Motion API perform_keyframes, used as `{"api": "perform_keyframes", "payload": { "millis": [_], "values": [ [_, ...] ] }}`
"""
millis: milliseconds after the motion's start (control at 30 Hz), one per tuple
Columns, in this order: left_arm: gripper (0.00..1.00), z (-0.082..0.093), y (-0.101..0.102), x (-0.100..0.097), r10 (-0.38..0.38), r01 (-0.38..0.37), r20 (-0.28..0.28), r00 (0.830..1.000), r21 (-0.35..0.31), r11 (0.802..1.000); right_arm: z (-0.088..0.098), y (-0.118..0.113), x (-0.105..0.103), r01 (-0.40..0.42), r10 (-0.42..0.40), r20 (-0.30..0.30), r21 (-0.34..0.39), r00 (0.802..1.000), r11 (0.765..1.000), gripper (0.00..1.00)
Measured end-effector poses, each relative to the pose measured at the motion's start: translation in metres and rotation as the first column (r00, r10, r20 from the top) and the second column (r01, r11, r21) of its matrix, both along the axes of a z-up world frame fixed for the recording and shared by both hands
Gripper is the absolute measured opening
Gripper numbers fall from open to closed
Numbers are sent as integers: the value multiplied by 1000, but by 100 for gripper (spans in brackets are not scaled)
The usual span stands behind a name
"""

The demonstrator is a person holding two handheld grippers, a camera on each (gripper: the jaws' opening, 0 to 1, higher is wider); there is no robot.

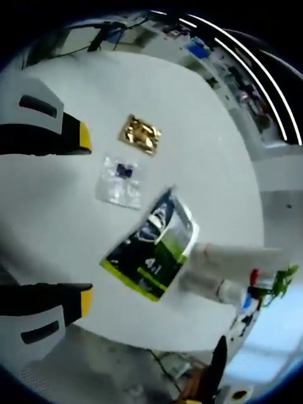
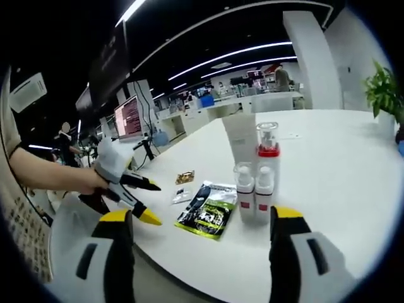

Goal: Arrange the skincare products in the storage area until every visible bottle or jar stands upright without overlapping.

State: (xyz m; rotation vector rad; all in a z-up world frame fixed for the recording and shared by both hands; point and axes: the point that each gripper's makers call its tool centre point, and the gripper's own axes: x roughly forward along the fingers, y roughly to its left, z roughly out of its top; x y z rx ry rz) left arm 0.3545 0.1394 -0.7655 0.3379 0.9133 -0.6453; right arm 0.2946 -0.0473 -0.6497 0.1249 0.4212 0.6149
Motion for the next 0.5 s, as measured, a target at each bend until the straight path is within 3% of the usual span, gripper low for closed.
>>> {"api": "perform_keyframes", "payload": {
  "millis": [267, 500],
  "values": [
    [80, -17, 4, 17, -41, 43, -43, 998, 50, 998, -1, -7, 6, 38, -38, 1, 1, 999, 999, 90],
    [78, -19, 5, 30, -26, 28, -64, 998, 37, 999, -1, -9, 8, 51, -51, -5, -3, 999, 999, 89]
  ]
}}
